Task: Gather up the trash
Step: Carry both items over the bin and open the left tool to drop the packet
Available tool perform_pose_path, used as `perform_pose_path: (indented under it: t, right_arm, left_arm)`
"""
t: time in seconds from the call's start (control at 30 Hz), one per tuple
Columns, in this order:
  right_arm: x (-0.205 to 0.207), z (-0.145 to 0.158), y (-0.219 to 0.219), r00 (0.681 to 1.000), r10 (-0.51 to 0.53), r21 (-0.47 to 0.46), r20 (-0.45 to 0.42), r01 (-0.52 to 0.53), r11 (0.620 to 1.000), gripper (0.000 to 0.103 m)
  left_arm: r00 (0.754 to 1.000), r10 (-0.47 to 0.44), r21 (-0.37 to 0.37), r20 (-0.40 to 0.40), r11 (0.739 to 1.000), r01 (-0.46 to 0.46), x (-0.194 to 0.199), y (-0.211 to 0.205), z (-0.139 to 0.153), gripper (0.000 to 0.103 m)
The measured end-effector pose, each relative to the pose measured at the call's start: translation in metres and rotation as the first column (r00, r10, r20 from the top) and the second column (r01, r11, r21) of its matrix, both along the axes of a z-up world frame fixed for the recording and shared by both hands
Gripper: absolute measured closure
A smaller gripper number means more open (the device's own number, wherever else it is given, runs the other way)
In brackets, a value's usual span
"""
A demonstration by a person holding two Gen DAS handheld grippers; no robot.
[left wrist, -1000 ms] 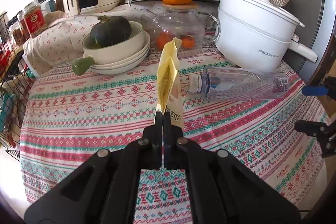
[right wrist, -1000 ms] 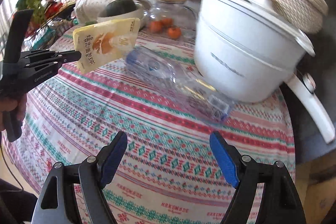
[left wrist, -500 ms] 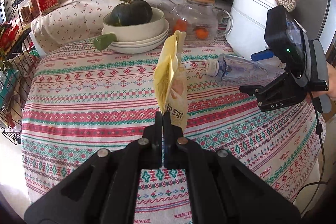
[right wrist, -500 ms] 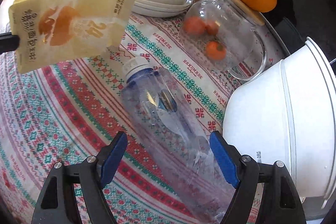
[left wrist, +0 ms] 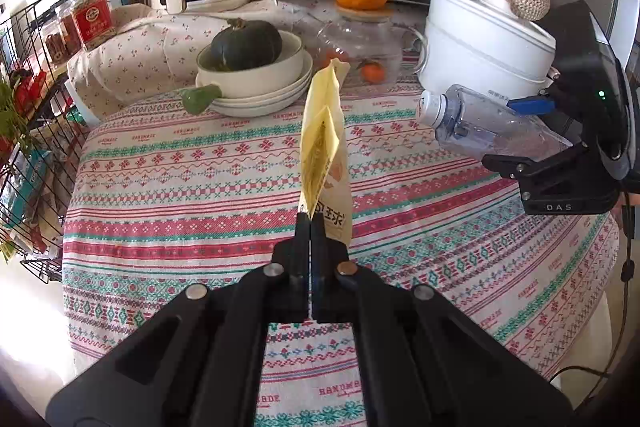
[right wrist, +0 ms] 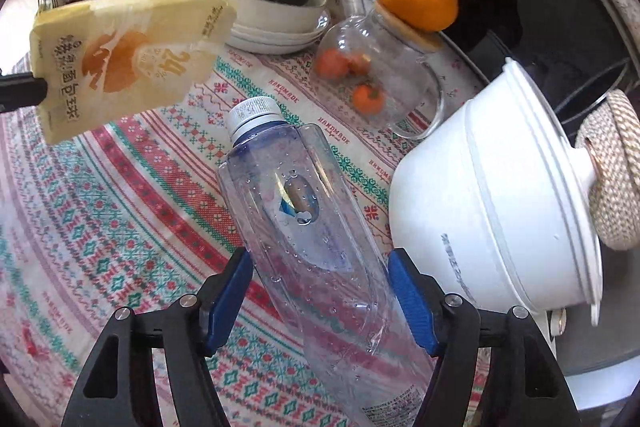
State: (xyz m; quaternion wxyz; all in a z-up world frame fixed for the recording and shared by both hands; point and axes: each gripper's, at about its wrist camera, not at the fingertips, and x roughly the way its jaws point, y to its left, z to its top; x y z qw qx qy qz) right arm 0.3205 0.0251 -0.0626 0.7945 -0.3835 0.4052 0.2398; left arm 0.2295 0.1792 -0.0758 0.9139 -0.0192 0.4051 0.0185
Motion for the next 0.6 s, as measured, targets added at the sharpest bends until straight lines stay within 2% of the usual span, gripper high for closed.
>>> perform_pose_path:
  t: [0.17,0.37,0.6]
  right_arm:
    - [-0.036,0.048,-0.035,0.998,-0.062,0.143,-0.006,0.063,0.988,0.033]
    - [-0.102,0.097,-0.088,0.992,-0.129,0.31,-0.009,0.125,0.943,0.033]
    - [-0.169,0.129,-0.151,0.983,-0.185,0.408,0.015,0.163,0.898,0.033]
  left_arm:
    - [0.998,-0.029,0.014,0.048,1.0,0.029,-0.025,-0.023,0.034,0.103]
    - [0.992,-0.081,0.012,0.099,0.997,0.08,-0.069,-0.054,0.07,0.103]
    - [0.977,-0.174,0.002,0.124,0.985,0.175,-0.117,-0.1,0.088,0.103]
